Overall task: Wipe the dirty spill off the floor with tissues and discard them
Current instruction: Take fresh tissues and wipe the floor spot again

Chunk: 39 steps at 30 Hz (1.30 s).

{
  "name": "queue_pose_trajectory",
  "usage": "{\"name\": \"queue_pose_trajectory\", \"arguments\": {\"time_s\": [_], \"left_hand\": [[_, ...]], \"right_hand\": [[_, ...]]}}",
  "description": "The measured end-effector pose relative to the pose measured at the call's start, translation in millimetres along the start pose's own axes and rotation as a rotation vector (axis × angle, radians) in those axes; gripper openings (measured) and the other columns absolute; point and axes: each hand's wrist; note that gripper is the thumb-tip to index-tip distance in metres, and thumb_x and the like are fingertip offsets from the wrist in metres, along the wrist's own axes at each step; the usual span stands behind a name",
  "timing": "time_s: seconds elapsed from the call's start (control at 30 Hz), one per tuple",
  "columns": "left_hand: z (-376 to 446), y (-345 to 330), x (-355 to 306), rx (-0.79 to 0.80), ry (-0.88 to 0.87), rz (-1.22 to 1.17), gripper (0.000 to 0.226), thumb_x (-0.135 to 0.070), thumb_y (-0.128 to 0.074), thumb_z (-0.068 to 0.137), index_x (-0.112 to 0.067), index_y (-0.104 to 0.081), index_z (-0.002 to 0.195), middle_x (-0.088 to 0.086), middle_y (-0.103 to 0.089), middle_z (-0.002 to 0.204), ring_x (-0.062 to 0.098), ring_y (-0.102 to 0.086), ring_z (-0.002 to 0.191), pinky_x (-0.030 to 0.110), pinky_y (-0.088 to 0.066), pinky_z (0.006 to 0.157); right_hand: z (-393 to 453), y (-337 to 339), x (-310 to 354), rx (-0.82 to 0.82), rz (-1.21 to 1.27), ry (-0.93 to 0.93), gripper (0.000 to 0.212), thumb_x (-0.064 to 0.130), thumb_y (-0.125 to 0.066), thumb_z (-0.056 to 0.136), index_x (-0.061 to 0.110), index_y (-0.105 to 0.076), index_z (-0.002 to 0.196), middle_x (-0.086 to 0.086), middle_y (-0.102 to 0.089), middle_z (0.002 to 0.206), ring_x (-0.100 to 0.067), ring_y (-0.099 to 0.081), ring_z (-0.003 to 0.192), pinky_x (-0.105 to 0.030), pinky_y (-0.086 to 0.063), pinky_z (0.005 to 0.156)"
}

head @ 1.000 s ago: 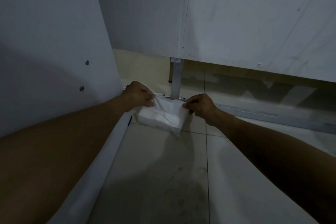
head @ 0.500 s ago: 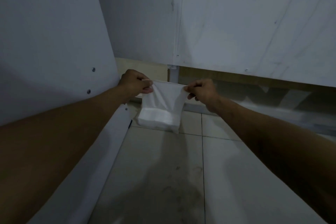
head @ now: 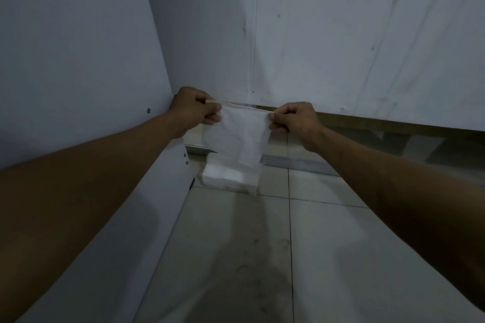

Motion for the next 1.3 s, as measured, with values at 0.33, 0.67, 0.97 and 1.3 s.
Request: {"name": "queue_pose_trajectory", "arguments": {"time_s": [0.33,0.67,0.97,1.3], "left_hand": [[-23,10,-54,-0.006,-0.042,0.004,0.013,-0.003,-0.077,0.088,0.004,-0.070,0.097,0.030,-0.073,0.092,0.027,-0.078,0.074,0.030,-0.065,0.065],[-89,-6,-92,0.179,-0.131,0.085,0.013,-0.007,-0.074,0.090,0.000,-0.071,0.101,0.020,-0.078,0.087,0.030,-0.079,0.084,0.031,-0.066,0.070],[-163,-48,-14,0.062,-0.083,-0.112,0.009,-0.006,-0.072,0.093,-0.005,-0.075,0.101,0.013,-0.080,0.086,0.027,-0.079,0.086,0.032,-0.065,0.078],[-215,-88,85,0.030,-0.112,0.085,0.011,-0.008,-0.077,0.089,-0.011,-0.082,0.099,-0.003,-0.080,0.092,0.010,-0.076,0.085,0.020,-0.060,0.081]], "right_hand": [[-20,18,43,0.061,0.062,0.103,0.006,0.004,-0.079,0.087,0.001,-0.074,0.086,-0.016,-0.078,0.075,-0.025,-0.079,0.075,-0.030,-0.064,0.064],[-81,69,76,0.117,0.015,0.154,0.011,0.008,-0.081,0.086,-0.001,-0.076,0.089,-0.021,-0.078,0.085,-0.029,-0.079,0.085,-0.028,-0.063,0.070],[-157,81,14,0.129,-0.047,0.097,0.013,0.006,-0.073,0.092,-0.003,-0.075,0.102,-0.019,-0.078,0.093,-0.030,-0.077,0.092,-0.036,-0.064,0.084],[-208,67,-90,0.110,-0.294,0.175,0.008,0.017,-0.073,0.093,0.021,-0.079,0.096,0.008,-0.078,0.092,-0.008,-0.075,0.087,-0.021,-0.061,0.080]]}}
Point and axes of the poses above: each hand's wrist, its own z-axis towards the middle knuckle, its own y-axis out of the back of the hand, x = y × z
